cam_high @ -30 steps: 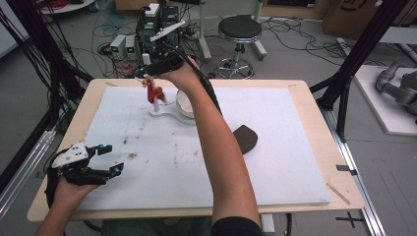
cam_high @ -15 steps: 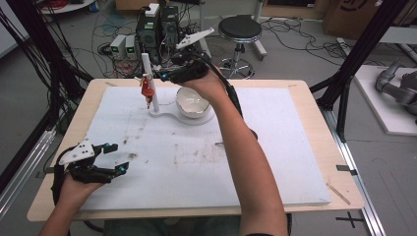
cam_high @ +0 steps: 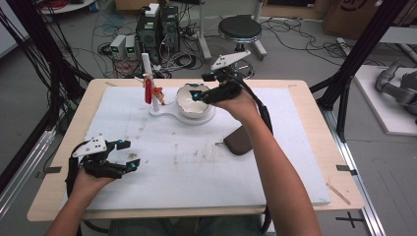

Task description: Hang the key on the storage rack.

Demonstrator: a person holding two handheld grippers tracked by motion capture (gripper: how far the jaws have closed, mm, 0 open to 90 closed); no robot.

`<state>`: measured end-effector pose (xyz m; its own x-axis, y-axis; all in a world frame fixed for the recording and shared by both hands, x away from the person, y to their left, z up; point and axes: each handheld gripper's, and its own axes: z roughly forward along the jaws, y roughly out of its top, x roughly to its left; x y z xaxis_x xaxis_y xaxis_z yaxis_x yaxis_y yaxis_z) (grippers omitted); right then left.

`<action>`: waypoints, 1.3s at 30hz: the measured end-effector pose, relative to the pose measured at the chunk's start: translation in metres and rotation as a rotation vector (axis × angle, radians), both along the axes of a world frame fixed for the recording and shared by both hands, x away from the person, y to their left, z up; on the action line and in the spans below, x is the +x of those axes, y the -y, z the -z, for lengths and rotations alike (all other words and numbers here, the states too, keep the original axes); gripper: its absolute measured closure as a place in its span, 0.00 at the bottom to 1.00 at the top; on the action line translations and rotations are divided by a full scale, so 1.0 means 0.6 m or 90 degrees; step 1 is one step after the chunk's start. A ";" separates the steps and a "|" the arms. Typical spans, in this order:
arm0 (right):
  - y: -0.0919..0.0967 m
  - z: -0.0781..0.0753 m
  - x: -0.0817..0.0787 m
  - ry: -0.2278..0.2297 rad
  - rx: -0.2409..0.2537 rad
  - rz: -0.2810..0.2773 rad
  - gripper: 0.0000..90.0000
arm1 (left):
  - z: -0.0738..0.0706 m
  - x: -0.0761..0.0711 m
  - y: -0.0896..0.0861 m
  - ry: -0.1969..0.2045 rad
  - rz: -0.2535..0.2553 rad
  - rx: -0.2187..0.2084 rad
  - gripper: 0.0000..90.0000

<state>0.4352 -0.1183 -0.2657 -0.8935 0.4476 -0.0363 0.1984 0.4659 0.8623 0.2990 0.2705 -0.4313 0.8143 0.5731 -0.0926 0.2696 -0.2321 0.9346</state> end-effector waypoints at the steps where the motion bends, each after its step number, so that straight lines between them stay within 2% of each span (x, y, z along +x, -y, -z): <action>1: 0.009 0.004 -0.006 0.005 0.006 0.004 0.25 | 0.000 0.001 0.002 -0.001 0.001 -0.001 0.20; 5: 0.043 0.019 -0.023 -0.005 0.015 0.018 0.24 | 0.002 0.005 0.007 -0.004 0.004 0.002 0.20; 7: 0.063 0.030 -0.032 -0.003 0.029 0.021 0.24 | 0.002 0.006 0.009 -0.004 0.004 0.003 0.20; 8: 0.072 0.034 -0.035 -0.013 0.025 0.027 0.24 | 0.002 0.007 0.009 -0.003 0.006 0.005 0.20; 10: 0.091 0.047 -0.046 -0.008 0.035 0.033 0.24 | 0.002 0.006 0.010 -0.004 0.005 0.006 0.20; 11: 0.100 0.052 -0.051 -0.016 0.034 0.038 0.24 | 0.003 0.006 0.010 -0.004 0.004 0.006 0.20; 19: 0.170 0.103 -0.095 -0.025 0.063 0.071 0.23 | 0.002 0.005 0.008 0.000 -0.001 0.008 0.20; 30: 0.224 0.159 -0.140 -0.025 0.083 0.107 0.23 | 0.002 0.010 0.004 0.004 -0.016 0.014 0.20; 35: 0.242 0.174 -0.156 -0.013 0.094 0.128 0.22 | 0.003 0.015 0.006 0.006 -0.025 0.020 0.20; 39: 0.252 0.184 -0.165 -0.015 0.099 0.136 0.22 | 0.004 0.019 0.011 0.008 -0.025 0.019 0.20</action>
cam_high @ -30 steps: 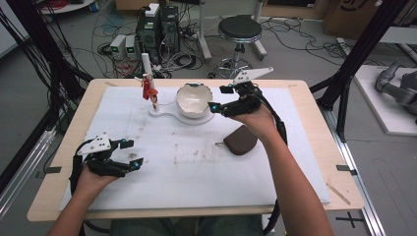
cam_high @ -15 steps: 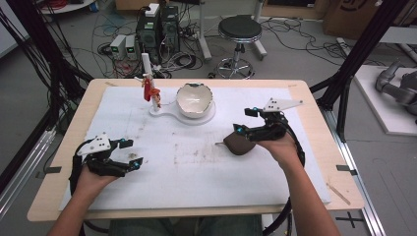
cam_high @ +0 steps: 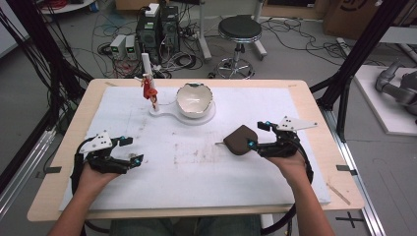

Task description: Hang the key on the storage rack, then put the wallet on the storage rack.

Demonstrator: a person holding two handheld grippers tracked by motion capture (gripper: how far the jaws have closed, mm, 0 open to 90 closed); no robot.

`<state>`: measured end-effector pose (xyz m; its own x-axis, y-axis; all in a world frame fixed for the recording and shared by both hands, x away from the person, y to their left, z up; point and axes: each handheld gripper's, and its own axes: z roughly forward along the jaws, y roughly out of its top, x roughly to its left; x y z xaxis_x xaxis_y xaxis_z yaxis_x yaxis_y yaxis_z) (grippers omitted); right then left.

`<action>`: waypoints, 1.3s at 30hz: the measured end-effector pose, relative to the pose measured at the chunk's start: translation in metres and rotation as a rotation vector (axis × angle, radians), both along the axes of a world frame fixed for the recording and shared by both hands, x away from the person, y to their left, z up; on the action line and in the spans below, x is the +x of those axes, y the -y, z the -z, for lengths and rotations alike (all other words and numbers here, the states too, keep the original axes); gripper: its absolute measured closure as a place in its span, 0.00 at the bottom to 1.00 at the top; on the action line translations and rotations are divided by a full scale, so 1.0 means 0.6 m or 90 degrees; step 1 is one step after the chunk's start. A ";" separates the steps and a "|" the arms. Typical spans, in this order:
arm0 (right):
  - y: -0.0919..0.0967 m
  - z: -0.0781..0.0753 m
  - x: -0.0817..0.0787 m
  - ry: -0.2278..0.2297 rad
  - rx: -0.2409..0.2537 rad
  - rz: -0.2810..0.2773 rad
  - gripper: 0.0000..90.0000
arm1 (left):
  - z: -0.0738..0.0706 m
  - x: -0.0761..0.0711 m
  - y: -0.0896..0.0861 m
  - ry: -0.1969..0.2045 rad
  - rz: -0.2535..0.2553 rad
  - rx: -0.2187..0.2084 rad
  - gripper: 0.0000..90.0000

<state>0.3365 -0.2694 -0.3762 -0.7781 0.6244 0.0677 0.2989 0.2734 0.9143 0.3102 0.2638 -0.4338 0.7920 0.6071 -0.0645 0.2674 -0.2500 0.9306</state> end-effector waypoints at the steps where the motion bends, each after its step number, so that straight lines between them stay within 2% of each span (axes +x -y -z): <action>1: 0.002 0.003 -0.001 -0.001 -0.003 0.001 0.22 | 0.000 0.001 0.000 0.003 0.001 0.001 0.20; 4: 0.014 0.010 -0.007 -0.004 -0.001 0.011 0.22 | -0.002 0.002 0.002 0.006 -0.002 0.007 0.20; 9: 0.041 0.031 -0.022 -0.018 0.009 0.037 0.22 | -0.005 0.009 0.001 0.010 -0.001 -0.005 0.20; 14: 0.053 0.051 -0.026 -0.035 -0.017 0.056 0.22 | -0.008 0.013 0.005 0.007 -0.002 -0.013 0.20; 17: 0.059 0.062 -0.032 -0.044 -0.018 0.057 0.22 | -0.010 0.021 0.010 0.002 -0.002 -0.012 0.20; 20: 0.070 0.071 -0.036 -0.051 -0.023 0.058 0.22 | -0.012 0.027 0.019 0.008 0.007 -0.008 0.20; 23: 0.080 0.072 -0.037 -0.049 -0.015 0.068 0.22 | -0.011 0.027 0.025 0.005 0.015 -0.003 0.20; 29: 0.089 0.073 -0.043 -0.044 -0.003 0.077 0.22 | -0.010 0.031 0.032 0.004 0.025 -0.021 0.20; 33: 0.093 0.071 -0.048 -0.039 0.003 0.090 0.22 | -0.007 0.038 0.039 -0.013 0.029 -0.018 0.20; 36: 0.093 0.072 -0.050 -0.042 0.008 0.095 0.22 | -0.008 0.039 0.045 -0.015 0.034 -0.016 0.20; 39: 0.095 0.077 -0.050 -0.042 -0.005 0.090 0.22 | -0.011 0.042 0.054 -0.012 0.040 -0.016 0.20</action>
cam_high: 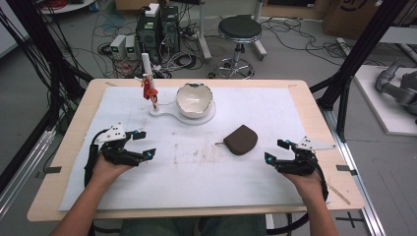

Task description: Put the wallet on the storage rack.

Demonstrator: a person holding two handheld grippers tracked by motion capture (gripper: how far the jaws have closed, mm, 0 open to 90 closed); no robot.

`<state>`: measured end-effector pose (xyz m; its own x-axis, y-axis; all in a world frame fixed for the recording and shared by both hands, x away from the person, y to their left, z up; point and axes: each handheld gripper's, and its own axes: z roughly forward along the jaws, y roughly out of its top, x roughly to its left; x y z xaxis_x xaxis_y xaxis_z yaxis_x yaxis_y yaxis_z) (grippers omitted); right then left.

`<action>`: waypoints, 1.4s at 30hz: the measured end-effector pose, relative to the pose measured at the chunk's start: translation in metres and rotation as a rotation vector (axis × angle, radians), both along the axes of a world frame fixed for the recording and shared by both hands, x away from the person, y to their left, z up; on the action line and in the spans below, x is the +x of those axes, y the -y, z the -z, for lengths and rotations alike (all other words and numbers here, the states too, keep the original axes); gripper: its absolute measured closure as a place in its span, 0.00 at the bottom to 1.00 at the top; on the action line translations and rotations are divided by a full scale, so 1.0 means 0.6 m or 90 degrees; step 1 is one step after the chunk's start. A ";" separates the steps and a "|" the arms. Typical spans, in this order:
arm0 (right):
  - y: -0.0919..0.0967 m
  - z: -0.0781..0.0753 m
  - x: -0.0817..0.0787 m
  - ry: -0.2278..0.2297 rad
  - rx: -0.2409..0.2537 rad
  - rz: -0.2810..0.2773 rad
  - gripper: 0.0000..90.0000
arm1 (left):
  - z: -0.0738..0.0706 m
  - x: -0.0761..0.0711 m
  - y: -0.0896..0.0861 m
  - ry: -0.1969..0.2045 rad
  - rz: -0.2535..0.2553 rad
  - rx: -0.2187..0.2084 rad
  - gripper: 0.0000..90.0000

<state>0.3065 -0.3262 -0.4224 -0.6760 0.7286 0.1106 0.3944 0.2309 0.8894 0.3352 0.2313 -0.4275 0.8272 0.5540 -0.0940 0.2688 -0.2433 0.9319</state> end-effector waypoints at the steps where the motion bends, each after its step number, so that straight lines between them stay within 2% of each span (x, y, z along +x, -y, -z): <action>1: 0.001 0.001 -0.001 -0.001 0.000 0.001 0.22 | -0.001 0.001 0.004 0.000 0.002 -0.005 0.20; 9: 0.025 0.010 -0.020 -0.005 0.011 0.010 0.22 | -0.001 0.024 0.055 -0.012 0.034 -0.032 0.20; 13: 0.031 0.009 -0.028 -0.003 0.014 0.015 0.22 | -0.003 0.032 0.083 -0.005 0.055 -0.040 0.20; 16: 0.031 0.008 -0.033 -0.003 0.011 0.013 0.22 | 0.004 0.040 0.107 -0.017 0.073 -0.027 0.20; 23: 0.034 0.010 -0.039 -0.005 0.004 0.008 0.22 | 0.001 0.058 0.153 -0.021 0.099 -0.014 0.20; 25: 0.036 0.010 -0.040 -0.005 0.004 0.008 0.22 | 0.004 0.063 0.165 -0.021 0.099 -0.024 0.20; 27: 0.038 0.010 -0.040 -0.005 0.008 0.011 0.22 | 0.006 0.068 0.179 -0.024 0.107 -0.006 0.20; 31: 0.037 0.009 -0.038 -0.005 0.014 0.009 0.22 | 0.008 0.073 0.205 -0.026 0.123 0.001 0.20; 34: 0.034 0.009 -0.037 -0.005 0.011 0.004 0.22 | 0.012 0.082 0.221 -0.039 0.133 0.008 0.20; 39: 0.032 0.010 -0.036 -0.007 0.009 -0.001 0.22 | 0.012 0.095 0.247 -0.042 0.149 0.014 0.20; 42: 0.033 0.010 -0.035 -0.007 0.010 0.001 0.22 | 0.016 0.099 0.259 -0.051 0.158 0.026 0.20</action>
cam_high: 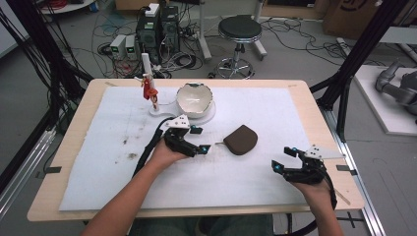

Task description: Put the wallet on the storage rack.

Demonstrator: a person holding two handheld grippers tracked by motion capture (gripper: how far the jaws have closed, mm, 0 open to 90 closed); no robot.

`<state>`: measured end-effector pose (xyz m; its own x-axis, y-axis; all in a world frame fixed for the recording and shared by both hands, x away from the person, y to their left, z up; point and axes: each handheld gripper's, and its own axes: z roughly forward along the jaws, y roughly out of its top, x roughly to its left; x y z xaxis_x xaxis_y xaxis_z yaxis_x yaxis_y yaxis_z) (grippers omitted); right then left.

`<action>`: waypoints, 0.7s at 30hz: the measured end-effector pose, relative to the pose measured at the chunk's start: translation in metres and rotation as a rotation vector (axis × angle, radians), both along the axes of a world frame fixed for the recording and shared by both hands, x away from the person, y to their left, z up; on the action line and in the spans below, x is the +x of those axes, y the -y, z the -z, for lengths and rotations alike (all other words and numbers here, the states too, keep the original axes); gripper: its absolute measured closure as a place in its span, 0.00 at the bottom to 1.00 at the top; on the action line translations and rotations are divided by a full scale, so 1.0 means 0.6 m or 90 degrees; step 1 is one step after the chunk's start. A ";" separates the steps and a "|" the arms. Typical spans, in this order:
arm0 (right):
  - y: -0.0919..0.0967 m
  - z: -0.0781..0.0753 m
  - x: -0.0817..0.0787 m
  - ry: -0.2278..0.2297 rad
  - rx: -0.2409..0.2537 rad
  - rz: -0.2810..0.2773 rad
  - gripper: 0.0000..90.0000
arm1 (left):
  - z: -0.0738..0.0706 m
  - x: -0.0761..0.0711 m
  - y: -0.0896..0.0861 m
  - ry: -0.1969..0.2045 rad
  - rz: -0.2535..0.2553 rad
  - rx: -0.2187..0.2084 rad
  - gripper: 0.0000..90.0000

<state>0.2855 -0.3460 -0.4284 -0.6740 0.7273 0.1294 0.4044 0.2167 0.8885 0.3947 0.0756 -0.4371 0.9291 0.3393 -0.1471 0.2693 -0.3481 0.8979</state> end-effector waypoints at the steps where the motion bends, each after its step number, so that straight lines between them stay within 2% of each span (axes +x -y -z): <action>1: 0.001 0.000 0.000 -0.003 0.002 0.001 0.22 | 0.001 0.001 0.003 0.000 0.001 0.003 0.20; 11: 0.001 -0.001 -0.001 0.000 0.005 0.001 0.22 | 0.004 0.015 0.048 0.007 0.016 0.051 0.20; 17: 0.002 -0.001 0.000 0.000 0.006 0.002 0.22 | 0.010 0.028 0.081 0.020 0.028 0.111 0.24; 21: 0.004 -0.001 0.000 0.003 0.005 0.003 0.22 | 0.017 0.036 0.096 0.014 0.031 0.145 0.31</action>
<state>0.2857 -0.3481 -0.4280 -0.6717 0.7290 0.1317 0.4010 0.2083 0.8921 0.4161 0.0181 -0.4475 0.9475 0.3156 -0.0520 0.2287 -0.5548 0.7999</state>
